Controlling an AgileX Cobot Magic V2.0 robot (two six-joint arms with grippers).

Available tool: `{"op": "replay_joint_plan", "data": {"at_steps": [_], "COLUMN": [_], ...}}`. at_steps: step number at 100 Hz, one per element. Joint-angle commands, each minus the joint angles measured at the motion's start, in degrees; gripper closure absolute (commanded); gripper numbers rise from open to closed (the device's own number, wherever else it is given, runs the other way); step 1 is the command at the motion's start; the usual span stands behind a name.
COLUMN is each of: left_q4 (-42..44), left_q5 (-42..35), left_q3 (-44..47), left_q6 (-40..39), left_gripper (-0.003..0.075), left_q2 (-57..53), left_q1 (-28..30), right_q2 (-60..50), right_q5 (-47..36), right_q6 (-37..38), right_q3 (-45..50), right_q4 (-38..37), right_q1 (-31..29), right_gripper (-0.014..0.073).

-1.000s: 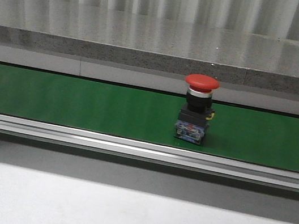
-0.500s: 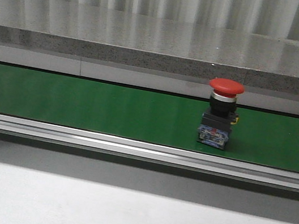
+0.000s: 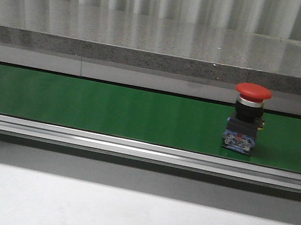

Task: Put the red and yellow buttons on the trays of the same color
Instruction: 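Grasp the red button off the conveyor with the right gripper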

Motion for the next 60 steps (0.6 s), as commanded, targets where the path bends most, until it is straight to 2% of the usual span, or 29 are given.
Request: {"op": "replay_joint_plan", "data": {"at_steps": [1, 11, 38, 60], "left_q4": [-0.4, -0.4, -0.4, -0.4], "left_q5": [-3.9, -3.9, -3.9, -3.9], "left_q3": [-1.5, -1.5, -1.5, -1.5], "left_q6": [0.0, 0.0, 0.0, 0.0], "left_gripper": [0.0741, 0.0741, 0.0741, 0.0741], "left_q2": [0.0, 0.0, 0.0, 0.0], "left_q1": [-0.5, -0.5, -0.5, -0.5], "right_q2": [1.0, 3.7, 9.2, 11.3], "right_q5": [-0.5, 0.5, 0.4, -4.8], "right_q6": [-7.0, -10.7, -15.8, -19.3], "right_q3": [-2.9, -4.3, -5.3, -5.3], "right_q4": [5.6, 8.1, 8.7, 9.2], "right_q1": [0.1, 0.2, 0.2, 0.2], "right_gripper": [0.0089, 0.0089, 0.0089, 0.0106]}}
